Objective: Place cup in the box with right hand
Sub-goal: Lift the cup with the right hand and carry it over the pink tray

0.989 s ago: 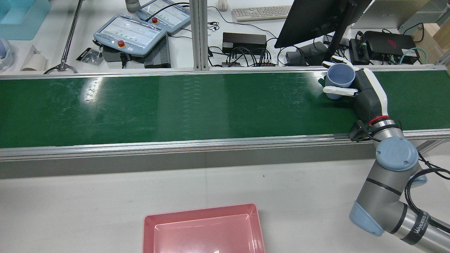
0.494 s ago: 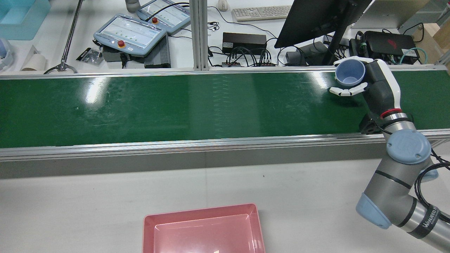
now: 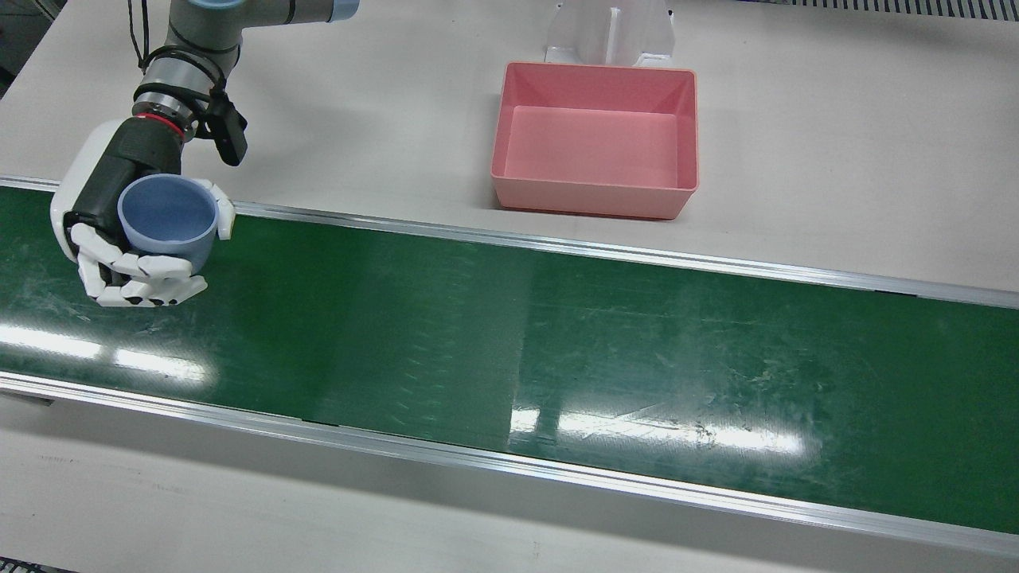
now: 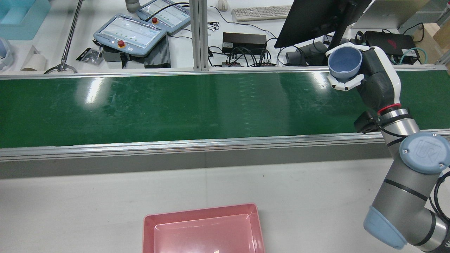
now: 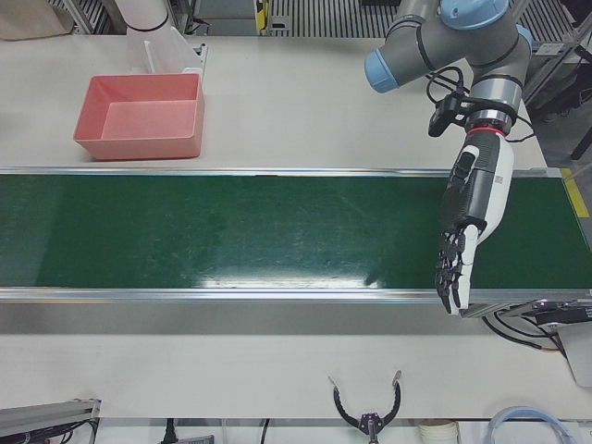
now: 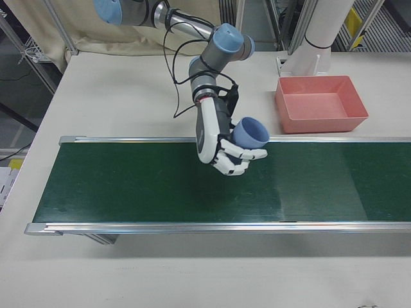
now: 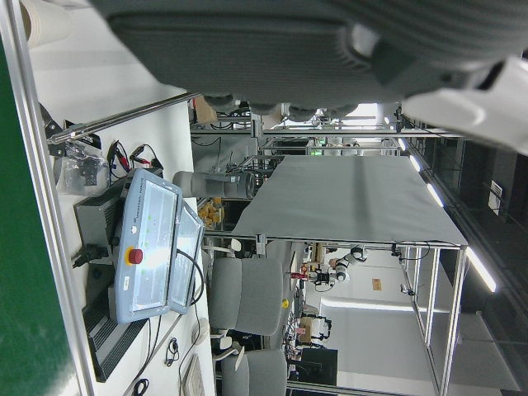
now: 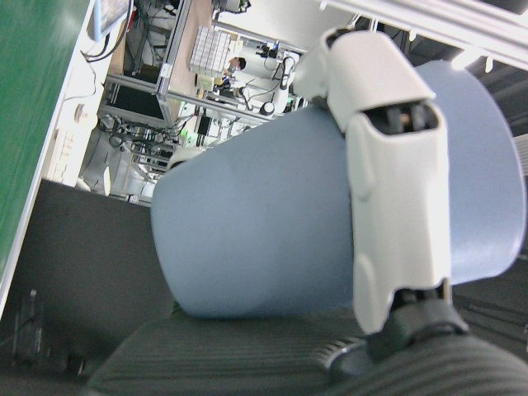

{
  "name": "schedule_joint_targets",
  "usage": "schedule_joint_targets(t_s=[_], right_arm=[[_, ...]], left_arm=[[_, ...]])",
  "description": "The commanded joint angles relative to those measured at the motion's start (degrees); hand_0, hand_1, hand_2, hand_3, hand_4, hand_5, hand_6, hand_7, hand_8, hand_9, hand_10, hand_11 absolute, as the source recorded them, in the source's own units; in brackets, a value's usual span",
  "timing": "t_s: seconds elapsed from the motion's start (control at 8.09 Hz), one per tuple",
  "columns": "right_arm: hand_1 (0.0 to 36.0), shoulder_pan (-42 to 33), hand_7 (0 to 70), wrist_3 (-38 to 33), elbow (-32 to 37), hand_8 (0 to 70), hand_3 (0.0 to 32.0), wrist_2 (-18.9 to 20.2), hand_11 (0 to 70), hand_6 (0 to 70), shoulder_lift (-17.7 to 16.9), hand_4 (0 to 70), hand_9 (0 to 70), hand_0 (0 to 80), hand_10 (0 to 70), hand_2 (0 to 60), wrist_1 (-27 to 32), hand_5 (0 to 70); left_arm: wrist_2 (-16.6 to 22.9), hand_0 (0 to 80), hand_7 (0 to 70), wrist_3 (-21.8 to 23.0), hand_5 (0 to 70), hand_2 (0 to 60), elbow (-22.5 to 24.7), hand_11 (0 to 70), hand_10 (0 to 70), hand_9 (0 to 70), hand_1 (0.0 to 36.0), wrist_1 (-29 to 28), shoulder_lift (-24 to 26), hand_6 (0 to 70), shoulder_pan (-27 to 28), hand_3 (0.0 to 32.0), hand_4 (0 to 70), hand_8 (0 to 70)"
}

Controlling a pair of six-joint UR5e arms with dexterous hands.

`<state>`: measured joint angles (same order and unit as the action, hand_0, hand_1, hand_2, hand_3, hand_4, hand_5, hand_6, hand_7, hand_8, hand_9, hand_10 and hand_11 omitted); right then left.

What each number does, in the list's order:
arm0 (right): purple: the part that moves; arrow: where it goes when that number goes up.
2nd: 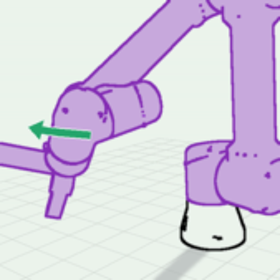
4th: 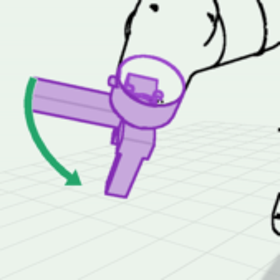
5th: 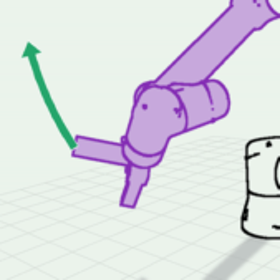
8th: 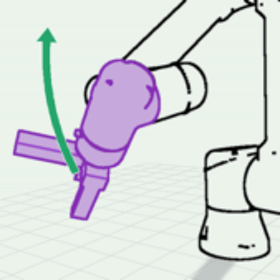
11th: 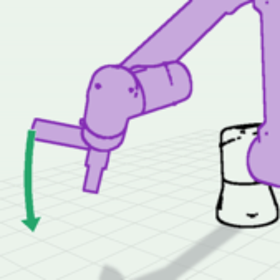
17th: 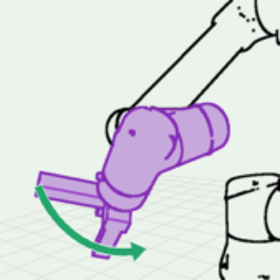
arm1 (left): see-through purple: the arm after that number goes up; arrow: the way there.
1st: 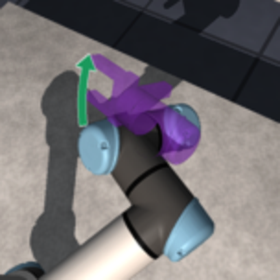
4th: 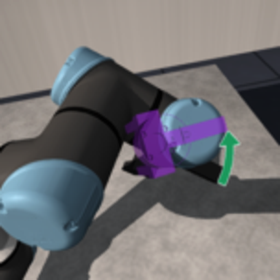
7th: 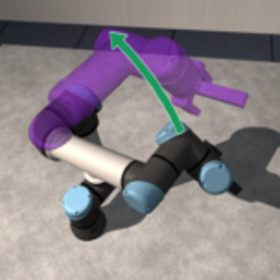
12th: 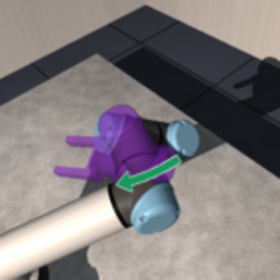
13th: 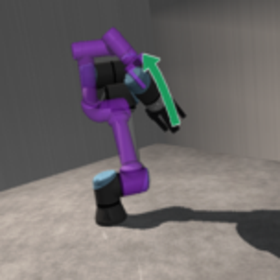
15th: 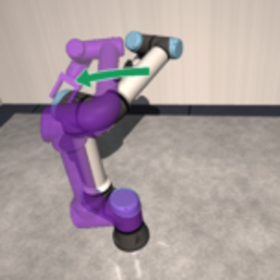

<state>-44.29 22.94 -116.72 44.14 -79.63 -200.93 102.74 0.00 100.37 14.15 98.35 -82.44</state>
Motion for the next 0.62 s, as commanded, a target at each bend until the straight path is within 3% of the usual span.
schedule_joint_targets(t_s=[0.0, 0.25, 0.49], right_arm=[[36.0, 12.2, 70.0, 12.4, -16.5, 63.1, 0.0, 0.0, 70.0, 35.8, 0.1, 70.0, 70.0, 80.0, 61.2, 60.0, 0.0, 24.5], [36.0, 26.7, 70.0, 24.7, -24.6, 64.0, 0.0, -0.7, 70.0, 36.3, 0.2, 70.0, 70.0, 80.0, 64.2, 60.0, 0.3, 25.3], [36.0, 37.6, 70.0, 32.6, -24.0, 63.6, 0.0, -0.9, 70.0, 35.5, 2.4, 57.3, 70.0, 80.0, 63.8, 60.0, 1.1, 25.8]], left_arm=[[0.0, 0.0, 0.0, 0.0, 0.0, 0.0, 0.0, 0.0, 0.0, 0.0, 0.0, 0.0, 0.0, 0.0, 0.0, 0.0, 0.0, 0.0], [0.0, 0.0, 0.0, 0.0, 0.0, 0.0, 0.0, 0.0, 0.0, 0.0, 0.0, 0.0, 0.0, 0.0, 0.0, 0.0, 0.0, 0.0], [0.0, 0.0, 0.0, 0.0, 0.0, 0.0, 0.0, 0.0, 0.0, 0.0, 0.0, 0.0, 0.0, 0.0, 0.0, 0.0, 0.0, 0.0]])
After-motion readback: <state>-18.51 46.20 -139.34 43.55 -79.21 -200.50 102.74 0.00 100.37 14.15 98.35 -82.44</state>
